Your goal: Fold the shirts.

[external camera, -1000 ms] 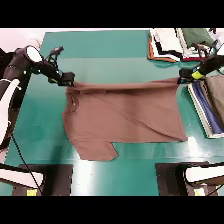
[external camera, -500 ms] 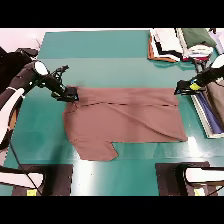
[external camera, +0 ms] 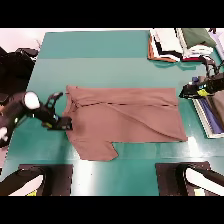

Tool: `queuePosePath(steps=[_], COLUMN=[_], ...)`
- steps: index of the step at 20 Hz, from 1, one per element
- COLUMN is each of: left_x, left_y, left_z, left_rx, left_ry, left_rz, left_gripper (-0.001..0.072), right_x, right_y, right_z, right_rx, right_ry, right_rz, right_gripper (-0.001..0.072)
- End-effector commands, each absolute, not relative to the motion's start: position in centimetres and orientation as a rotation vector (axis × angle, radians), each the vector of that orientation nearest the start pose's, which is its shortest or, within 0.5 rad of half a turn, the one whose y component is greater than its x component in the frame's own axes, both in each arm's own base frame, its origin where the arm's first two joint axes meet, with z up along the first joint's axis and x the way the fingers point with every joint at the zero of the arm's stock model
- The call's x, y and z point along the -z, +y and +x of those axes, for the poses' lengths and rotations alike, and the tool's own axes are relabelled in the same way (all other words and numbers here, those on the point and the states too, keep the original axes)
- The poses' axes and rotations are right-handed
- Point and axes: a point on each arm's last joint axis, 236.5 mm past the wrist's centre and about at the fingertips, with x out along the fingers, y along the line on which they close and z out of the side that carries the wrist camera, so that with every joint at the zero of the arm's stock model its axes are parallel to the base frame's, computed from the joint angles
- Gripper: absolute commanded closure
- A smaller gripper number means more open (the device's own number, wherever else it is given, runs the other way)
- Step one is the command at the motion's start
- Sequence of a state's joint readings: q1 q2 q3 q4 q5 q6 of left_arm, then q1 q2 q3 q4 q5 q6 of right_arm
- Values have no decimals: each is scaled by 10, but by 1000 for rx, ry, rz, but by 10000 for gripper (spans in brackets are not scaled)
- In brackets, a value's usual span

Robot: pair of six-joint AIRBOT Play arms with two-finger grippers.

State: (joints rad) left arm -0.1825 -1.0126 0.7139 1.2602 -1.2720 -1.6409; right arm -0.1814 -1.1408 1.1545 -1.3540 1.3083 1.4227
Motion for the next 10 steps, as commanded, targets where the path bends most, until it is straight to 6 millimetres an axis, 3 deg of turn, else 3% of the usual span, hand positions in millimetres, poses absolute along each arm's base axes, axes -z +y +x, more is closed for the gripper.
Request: queuePosePath(steps=[1, 6, 10], left_x=[69, 87, 87], left_y=[-126, -169, -183], left_z=[161, 139, 138], left_rx=[253, 315, 322], left_ry=[1661, 1650, 1626], left_rz=[-302, -313, -317], left_gripper=[181, 180, 183], right_x=[-55, -55, -54], right_y=[-12, -12, -12], right_z=[341, 340, 338], right_rx=[-77, -79, -79], right_ry=[1228, 1234, 1240], right_rz=[169, 170, 170], right_gripper=[266, 281, 281])
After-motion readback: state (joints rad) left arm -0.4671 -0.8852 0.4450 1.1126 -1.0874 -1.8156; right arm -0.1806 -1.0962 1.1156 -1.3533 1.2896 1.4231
